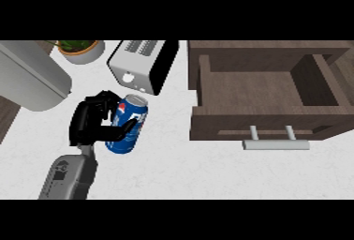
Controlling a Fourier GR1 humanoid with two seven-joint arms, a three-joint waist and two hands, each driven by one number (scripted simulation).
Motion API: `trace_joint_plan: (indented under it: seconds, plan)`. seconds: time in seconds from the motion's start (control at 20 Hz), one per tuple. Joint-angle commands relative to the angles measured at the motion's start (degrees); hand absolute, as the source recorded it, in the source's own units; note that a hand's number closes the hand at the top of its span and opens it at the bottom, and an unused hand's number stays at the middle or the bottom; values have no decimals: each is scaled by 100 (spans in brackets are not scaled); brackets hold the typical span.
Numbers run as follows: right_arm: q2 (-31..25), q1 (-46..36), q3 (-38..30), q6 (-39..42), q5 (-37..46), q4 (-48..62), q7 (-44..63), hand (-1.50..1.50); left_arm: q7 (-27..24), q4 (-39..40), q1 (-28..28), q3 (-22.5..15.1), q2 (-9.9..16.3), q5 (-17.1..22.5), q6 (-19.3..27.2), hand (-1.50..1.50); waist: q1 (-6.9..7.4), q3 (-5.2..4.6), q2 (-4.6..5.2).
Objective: Pick up the can, place it into the drawer and close the drawer
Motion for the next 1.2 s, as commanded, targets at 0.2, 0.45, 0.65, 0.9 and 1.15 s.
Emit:
trace_joint_plan:
  seconds: [0.2,0.45,0.65,0.9,1.15]
  plan:
    - [96,-151,75,-94,188,104,-59,-150,1369,-957,-857,-702,-201,-340,617,150,-2,1,2]
    - [94,400,-67,229,-45,105,-516,-150,1857,-601,-1749,-987,-205,-243,1028,150,-73,2,5]
    - [97,-219,39,-173,217,213,-202,-150,2284,-350,-2584,-1129,-206,-435,1428,150,-48,0,17]
    - [97,-404,179,-207,400,284,-17,-150,2493,167,-3542,-1406,-206,-352,1984,150,-54,0,21]
    - [33,-80,-51,28,155,200,-107,-150,2750,531,-4189,-1820,-206,-67,2502,150,-73,1,11]
